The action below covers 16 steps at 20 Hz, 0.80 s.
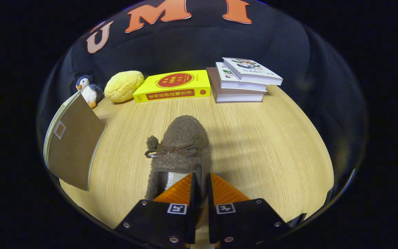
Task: Open the storage box then place both shoes into the box .Put the left shoe in first, then the right shoe, with the right side of both shoes facing outward in a uniform manner.
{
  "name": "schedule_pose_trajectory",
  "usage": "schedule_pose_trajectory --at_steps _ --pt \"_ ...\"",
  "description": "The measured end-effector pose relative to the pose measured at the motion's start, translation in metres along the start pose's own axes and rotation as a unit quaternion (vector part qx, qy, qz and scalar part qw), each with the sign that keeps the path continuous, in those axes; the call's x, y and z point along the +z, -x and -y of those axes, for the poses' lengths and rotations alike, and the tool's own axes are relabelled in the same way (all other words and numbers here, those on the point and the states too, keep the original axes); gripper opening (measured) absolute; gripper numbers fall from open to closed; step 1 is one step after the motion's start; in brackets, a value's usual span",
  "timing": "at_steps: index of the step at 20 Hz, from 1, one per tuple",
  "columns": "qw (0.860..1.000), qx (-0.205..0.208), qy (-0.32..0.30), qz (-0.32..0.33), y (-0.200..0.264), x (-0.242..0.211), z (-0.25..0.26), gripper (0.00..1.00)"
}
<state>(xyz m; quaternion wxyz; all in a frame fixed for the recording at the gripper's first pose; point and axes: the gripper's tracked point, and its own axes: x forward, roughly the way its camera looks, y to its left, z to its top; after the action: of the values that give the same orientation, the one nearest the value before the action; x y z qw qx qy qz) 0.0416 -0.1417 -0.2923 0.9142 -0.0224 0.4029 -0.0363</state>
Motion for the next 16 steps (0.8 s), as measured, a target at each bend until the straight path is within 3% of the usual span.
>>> schedule_pose_trajectory --at_steps 1,4,10,16 --pt "1.000 0.002 -0.003 -0.002 -0.001 0.000 0.000 0.05" --pt "1.000 0.001 -0.018 0.001 0.004 0.003 0.002 0.01" --pt "0.998 -0.006 -0.047 0.038 0.042 0.037 -0.012 0.01" --pt "0.993 -0.019 -0.077 0.087 0.094 0.076 -0.060 0.01"
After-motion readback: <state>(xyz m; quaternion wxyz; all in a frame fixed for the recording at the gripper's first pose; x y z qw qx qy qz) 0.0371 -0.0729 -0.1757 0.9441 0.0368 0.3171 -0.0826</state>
